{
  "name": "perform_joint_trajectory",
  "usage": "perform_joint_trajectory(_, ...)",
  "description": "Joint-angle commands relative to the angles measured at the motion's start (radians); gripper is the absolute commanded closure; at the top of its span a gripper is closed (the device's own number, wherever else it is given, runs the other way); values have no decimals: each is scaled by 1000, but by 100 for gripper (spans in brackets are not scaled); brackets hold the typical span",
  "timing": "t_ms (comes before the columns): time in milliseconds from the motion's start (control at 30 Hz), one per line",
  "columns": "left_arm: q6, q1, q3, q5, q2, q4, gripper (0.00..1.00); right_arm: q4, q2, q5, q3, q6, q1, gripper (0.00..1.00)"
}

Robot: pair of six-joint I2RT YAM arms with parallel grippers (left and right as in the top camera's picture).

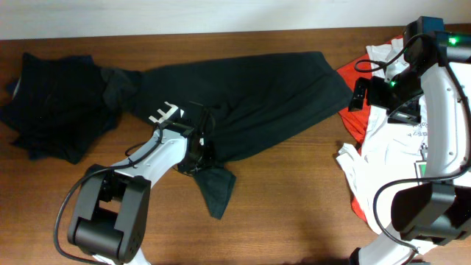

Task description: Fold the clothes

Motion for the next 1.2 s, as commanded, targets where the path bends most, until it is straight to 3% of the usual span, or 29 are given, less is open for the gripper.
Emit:
perform_joint_trajectory(0,-5,0,-6,-4,27,-47,85,-3,-30,13,4,0,0,1)
perform_joint_trajectory(67,2,2,-5,-5,27,-80,99,-3,-30,13,4,0,0,1)
perform_joint_trajectory(200,6,61,-5,-23,18,-201,99,-3,-30,13,4,0,0,1)
perform_joint_trajectory(467,159,206,-5,-13,-126,-316,99,-5,-29,13,4,0,0,1)
perform_joint_trajectory(667,159,207,-5,-15,-160,-370,100,-6,-28,13,3,0,0,1)
perform_joint_trajectory(733,159,206,-5,-15,-160,-372,89,-7,-28,13,3,0,0,1)
perform_joint_trajectory(833,159,207,-5,-15,-160,-387,87,-7,-28,13,3,0,0,1)
perform_joint_trajectory(1000,159,207,-5,-36,-160,-393,87,-7,-28,13,3,0,0,1)
perform_joint_trajectory(1033,159,207,-5,-50,-160,-393,89,-7,-28,13,3,0,0,1)
perform_joint_trajectory(1067,159,207,-5,-74,-160,-393,98,-7,-28,13,3,0,0,2)
perform_joint_trajectory(1167,158,208,-5,-119,-160,-364,98,-7,-28,13,3,0,0,1)
